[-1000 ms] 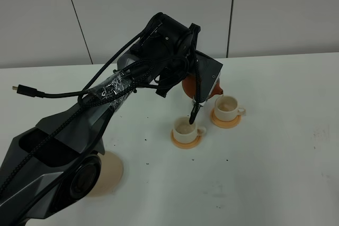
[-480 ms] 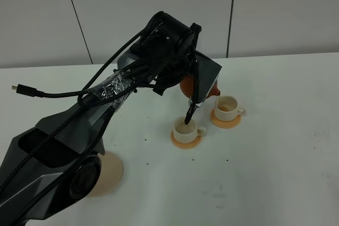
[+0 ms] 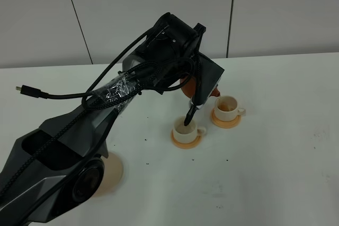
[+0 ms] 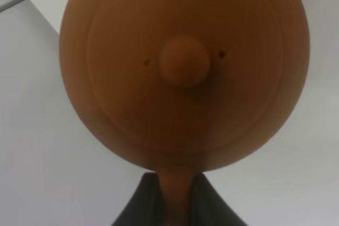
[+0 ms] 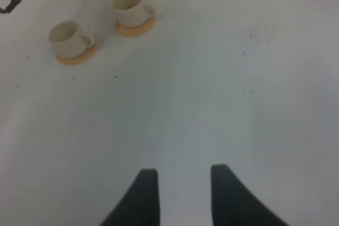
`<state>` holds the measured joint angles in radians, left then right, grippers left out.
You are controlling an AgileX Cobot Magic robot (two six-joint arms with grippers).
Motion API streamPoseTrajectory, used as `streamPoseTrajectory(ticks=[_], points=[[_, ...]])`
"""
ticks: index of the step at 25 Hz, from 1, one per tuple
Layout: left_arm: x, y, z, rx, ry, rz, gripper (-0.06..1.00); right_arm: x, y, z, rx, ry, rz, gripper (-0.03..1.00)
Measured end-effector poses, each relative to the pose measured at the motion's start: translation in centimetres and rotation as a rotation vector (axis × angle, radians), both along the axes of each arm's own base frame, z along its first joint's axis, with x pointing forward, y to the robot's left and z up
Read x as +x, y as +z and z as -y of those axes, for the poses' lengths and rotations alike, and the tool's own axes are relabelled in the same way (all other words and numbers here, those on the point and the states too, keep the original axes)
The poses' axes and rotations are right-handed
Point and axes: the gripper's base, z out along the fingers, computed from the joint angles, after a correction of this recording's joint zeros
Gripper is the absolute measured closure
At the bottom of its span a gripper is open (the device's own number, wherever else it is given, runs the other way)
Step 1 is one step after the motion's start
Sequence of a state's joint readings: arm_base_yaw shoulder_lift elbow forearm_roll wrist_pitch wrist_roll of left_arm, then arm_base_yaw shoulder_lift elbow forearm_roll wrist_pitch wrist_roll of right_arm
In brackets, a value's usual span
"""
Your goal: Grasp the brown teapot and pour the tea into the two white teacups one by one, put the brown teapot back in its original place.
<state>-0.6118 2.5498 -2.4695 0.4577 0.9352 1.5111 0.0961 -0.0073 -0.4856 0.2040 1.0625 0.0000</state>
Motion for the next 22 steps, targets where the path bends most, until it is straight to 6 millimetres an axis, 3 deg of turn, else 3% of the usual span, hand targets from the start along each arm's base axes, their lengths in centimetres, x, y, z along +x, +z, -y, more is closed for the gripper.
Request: streamPoseTrajectory(ticks=[22], points=[[0.25, 0.27, -0.07, -0.003, 0.028, 0.046, 0.77, 0.0, 0.0, 0.0, 0.0, 0.0, 0.0, 0.73]])
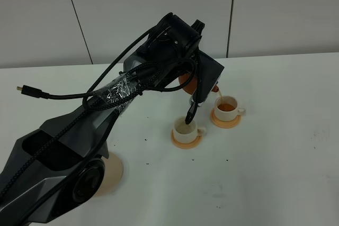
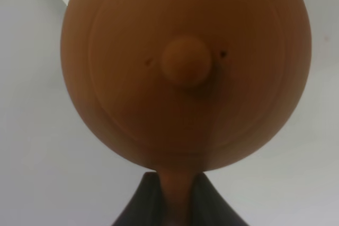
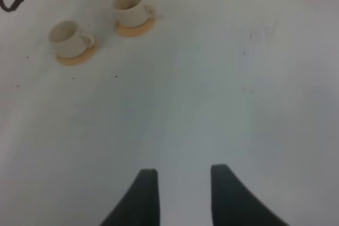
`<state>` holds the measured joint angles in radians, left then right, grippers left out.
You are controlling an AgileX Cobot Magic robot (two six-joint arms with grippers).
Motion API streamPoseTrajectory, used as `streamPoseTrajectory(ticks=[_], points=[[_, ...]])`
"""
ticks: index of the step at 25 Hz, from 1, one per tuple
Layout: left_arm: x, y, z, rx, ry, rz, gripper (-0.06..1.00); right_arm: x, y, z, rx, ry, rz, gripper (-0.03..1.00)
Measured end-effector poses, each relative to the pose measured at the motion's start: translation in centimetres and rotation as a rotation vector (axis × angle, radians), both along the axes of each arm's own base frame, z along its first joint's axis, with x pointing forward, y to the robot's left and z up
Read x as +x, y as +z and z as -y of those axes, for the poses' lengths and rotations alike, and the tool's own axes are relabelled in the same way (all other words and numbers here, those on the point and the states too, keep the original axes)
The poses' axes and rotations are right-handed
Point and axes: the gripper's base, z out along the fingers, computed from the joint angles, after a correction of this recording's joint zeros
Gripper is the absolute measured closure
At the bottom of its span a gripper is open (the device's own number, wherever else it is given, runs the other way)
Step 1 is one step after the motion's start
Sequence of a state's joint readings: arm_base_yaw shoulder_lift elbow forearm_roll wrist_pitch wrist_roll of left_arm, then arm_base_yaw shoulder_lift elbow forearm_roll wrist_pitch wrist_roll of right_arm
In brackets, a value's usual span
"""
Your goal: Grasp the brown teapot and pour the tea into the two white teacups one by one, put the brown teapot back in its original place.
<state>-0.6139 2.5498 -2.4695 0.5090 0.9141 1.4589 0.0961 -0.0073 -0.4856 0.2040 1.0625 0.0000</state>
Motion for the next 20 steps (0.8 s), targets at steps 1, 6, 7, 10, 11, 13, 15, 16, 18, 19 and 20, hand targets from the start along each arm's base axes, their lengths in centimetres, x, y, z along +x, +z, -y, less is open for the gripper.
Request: streamPoseTrajectory(ticks=[1, 6, 7, 10, 11, 13, 15, 16, 18, 19, 20], points=[[0.01, 0.01, -0.01, 0.001, 0.001, 0.001, 0.77, 0.0, 0.0, 0.0, 0.0, 0.0, 0.0, 0.73], [0.01, 0.01, -0.02, 0.002, 0.001, 0.002, 0.77, 0.0, 0.0, 0.0, 0.0, 0.0, 0.0, 0.73], [0.02, 0.02, -0.01, 0.001, 0.0, 0.003, 0.77, 0.0, 0.0, 0.0, 0.0, 0.0, 0.0, 0.73], [-0.13, 0.08, 0.28, 0.01, -0.008, 0.013, 0.77, 0.0, 0.0, 0.0, 0.0, 0.0, 0.0, 0.73], [-0.13, 0.17, 0.35, 0.008, -0.008, 0.02, 0.77, 0.0, 0.0, 0.0, 0.0, 0.0, 0.0, 0.73], [-0.18, 0.2, 0.52, 0.001, -0.007, 0.026, 0.77, 0.0, 0.0, 0.0, 0.0, 0.0, 0.0, 0.73], [-0.24, 0.2, 0.62, -0.002, -0.006, 0.026, 0.77, 0.0, 0.0, 0.0, 0.0, 0.0, 0.0, 0.73], [-0.25, 0.21, 0.63, -0.003, -0.004, 0.027, 0.77, 0.0, 0.0, 0.0, 0.0, 0.0, 0.0, 0.73], [-0.27, 0.21, 0.66, -0.003, -0.005, 0.027, 0.77, 0.0, 0.0, 0.0, 0.0, 0.0, 0.0, 0.73], [-0.27, 0.21, 0.66, -0.003, -0.004, 0.027, 0.77, 0.0, 0.0, 0.0, 0.0, 0.0, 0.0, 0.73], [-0.29, 0.22, 0.7, -0.002, -0.005, 0.028, 0.77, 0.0, 0.0, 0.0, 0.0, 0.0, 0.0, 0.73]])
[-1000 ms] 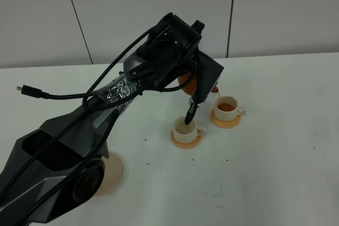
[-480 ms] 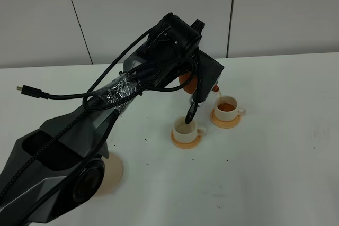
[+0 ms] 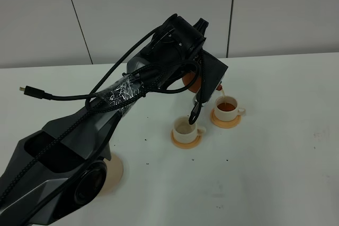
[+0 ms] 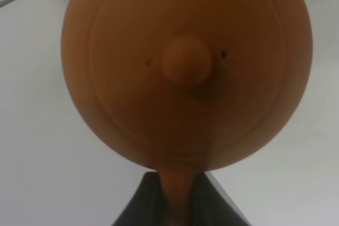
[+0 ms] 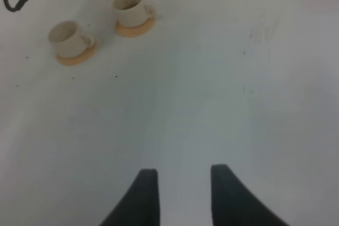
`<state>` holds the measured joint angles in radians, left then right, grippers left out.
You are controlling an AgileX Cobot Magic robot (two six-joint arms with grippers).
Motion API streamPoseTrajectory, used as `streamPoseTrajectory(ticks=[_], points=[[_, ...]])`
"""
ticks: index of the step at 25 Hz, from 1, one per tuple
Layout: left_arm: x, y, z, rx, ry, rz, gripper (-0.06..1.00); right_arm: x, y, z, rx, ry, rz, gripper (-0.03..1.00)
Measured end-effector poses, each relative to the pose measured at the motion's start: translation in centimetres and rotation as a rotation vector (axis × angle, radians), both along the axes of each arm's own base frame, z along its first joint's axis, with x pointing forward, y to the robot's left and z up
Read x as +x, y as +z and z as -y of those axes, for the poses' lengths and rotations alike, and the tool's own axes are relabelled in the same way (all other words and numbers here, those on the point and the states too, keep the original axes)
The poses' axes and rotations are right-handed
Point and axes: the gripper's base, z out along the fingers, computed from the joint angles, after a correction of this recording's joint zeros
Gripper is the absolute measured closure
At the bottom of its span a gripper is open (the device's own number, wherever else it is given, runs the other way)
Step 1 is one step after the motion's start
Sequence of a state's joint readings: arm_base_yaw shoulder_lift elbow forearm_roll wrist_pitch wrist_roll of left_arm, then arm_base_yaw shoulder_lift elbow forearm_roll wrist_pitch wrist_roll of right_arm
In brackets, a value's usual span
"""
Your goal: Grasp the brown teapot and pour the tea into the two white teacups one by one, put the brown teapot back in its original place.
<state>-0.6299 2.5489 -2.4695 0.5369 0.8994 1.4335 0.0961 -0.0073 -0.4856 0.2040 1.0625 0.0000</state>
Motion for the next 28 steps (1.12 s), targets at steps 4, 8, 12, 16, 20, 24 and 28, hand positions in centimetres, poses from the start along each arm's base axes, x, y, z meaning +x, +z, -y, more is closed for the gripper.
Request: streamPoseTrajectory(ticks=[4, 8, 12, 16, 20, 24, 28], points=[[0.0, 0.0, 0.01, -0.009, 0.009, 0.001, 0.77, 0.0, 0.0, 0.0, 0.0, 0.0, 0.0, 0.73], [0.01, 0.01, 0.0, -0.009, 0.01, 0.002, 0.77, 0.0, 0.0, 0.02, -0.002, -0.001, 0.0, 0.73], [-0.01, 0.02, 0.03, -0.01, 0.012, 0.004, 0.77, 0.01, 0.0, 0.03, -0.003, -0.002, 0.0, 0.73], [-0.01, 0.02, 0.03, -0.011, 0.013, 0.004, 0.77, 0.01, -0.01, 0.05, -0.006, -0.004, 0.001, 0.73], [-0.01, 0.02, 0.03, -0.012, 0.014, 0.004, 0.77, 0.01, -0.01, 0.05, -0.006, -0.004, 0.001, 0.73], [-0.01, 0.02, 0.03, -0.012, 0.014, 0.004, 0.78, 0.01, -0.01, 0.05, -0.006, -0.004, 0.001, 0.73], [-0.01, 0.02, 0.03, -0.012, 0.014, 0.004, 0.78, 0.01, -0.01, 0.05, -0.006, -0.004, 0.001, 0.73]])
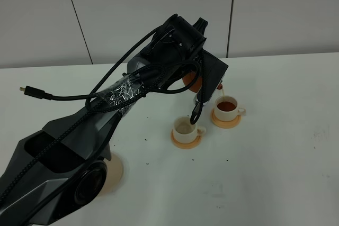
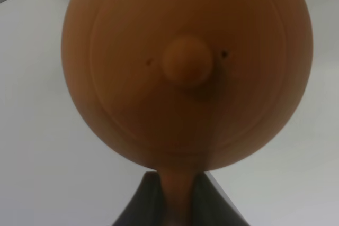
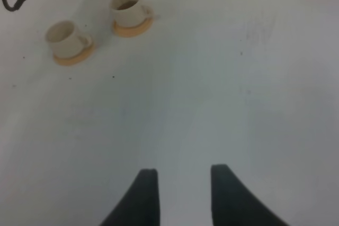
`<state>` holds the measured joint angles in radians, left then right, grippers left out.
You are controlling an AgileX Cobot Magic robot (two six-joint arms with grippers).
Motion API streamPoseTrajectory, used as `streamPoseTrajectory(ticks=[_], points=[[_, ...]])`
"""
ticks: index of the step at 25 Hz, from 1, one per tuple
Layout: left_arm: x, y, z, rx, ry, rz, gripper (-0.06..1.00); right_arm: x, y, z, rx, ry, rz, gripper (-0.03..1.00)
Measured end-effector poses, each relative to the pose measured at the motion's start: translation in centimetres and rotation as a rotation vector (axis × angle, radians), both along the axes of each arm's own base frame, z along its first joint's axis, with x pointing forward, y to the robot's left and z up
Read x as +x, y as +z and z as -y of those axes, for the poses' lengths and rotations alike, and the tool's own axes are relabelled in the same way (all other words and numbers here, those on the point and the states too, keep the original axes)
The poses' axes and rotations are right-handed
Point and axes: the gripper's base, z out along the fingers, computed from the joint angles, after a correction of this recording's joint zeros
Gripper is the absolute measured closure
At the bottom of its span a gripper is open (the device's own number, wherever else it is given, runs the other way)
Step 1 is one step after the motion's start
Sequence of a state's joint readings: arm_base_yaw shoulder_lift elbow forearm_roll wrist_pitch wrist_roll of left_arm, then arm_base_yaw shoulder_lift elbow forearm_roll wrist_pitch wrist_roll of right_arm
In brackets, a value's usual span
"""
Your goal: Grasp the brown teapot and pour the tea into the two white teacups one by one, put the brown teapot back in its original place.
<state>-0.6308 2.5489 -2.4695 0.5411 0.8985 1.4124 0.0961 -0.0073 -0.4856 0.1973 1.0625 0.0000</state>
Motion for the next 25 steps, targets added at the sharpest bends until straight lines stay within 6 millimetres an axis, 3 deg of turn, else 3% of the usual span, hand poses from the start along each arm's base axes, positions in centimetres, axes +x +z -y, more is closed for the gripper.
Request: streamPoseTrajectory(ticks=[25], points=[[-0.47, -0.13, 0.58, -0.016, -0.002, -0.019, 0.78, 0.0, 0.0, 0.0, 0.0, 0.0, 0.0, 0.73]])
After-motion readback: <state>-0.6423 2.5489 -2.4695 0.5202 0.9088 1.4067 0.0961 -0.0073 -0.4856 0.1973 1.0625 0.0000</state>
